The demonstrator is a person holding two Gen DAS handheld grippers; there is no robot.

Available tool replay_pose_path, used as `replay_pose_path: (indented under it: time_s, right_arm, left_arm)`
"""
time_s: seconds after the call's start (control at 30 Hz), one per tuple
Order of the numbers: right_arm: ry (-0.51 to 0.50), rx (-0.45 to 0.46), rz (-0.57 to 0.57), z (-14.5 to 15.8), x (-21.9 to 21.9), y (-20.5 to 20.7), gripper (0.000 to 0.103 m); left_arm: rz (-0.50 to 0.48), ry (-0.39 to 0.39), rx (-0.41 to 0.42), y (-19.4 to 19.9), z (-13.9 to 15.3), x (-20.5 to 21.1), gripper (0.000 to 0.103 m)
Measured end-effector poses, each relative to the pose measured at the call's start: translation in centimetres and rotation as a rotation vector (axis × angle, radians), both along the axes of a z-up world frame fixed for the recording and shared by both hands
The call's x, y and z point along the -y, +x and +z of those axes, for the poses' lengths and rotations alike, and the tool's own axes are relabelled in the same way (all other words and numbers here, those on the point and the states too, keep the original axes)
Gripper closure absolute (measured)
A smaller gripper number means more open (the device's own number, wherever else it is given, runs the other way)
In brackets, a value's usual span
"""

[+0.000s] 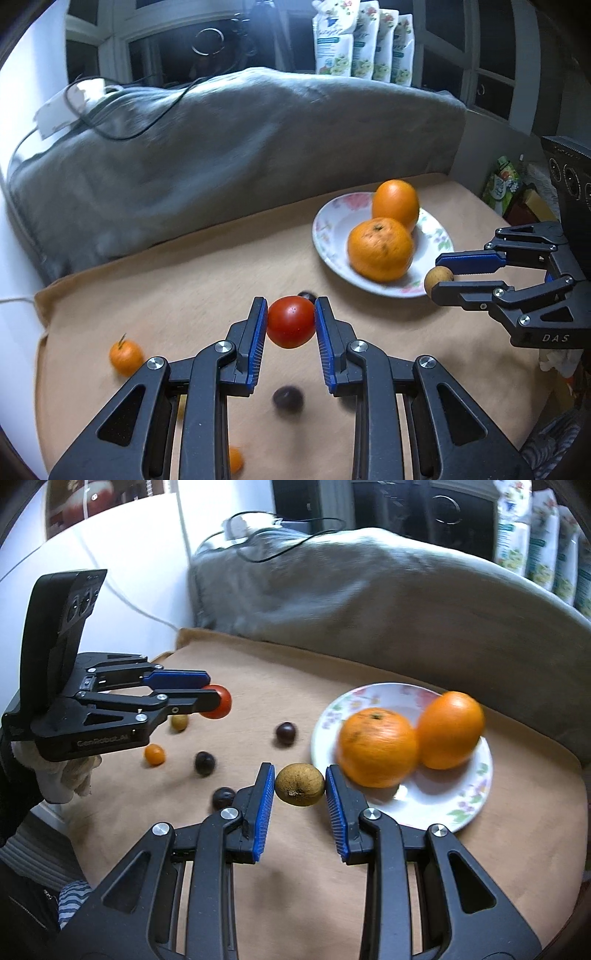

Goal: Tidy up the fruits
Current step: 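Carry the tomato with the left gripper and the brown fruit with the right gripper over the plate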

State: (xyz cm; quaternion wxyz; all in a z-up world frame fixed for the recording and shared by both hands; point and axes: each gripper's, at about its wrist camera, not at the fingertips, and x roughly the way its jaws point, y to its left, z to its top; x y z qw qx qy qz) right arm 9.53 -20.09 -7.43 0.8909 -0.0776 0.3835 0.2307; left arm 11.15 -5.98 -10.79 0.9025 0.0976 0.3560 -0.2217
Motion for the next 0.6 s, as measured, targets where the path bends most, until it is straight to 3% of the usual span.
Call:
replay_pose_path:
  time_s: [0.6]
  right_arm:
    - [0.017,-0.01,-0.088,-1.0,5.6,1.5,0.073]
  left_arm:
    - [-0.053,-0.006,0.004,4.5,0.8,6.5,0.078]
